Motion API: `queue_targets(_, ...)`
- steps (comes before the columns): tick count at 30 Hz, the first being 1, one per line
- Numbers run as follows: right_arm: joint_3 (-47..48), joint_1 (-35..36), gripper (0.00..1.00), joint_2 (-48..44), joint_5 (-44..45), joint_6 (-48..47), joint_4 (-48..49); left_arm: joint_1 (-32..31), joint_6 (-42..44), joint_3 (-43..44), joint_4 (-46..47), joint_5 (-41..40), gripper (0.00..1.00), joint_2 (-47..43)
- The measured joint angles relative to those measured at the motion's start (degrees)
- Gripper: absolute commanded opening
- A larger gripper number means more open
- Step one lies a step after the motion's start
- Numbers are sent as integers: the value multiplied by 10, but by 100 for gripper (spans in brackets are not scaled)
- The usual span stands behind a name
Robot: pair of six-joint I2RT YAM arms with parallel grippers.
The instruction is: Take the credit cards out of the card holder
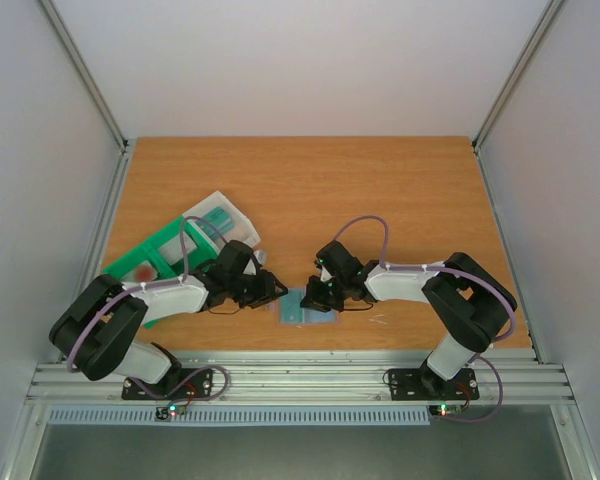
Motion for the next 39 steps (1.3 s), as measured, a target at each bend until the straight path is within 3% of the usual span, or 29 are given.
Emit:
queue_targets(16, 0, 0, 1, 0, 0, 0, 0, 0, 3, 0, 9, 3, 37, 17)
queue_targets(27, 0, 0, 1, 0, 0, 0, 1, 0, -17, 0, 21, 15, 29, 19)
queue_targets(39, -16, 0, 6, -7, -1, 3, 26, -17, -34, 0, 34, 22, 29, 7)
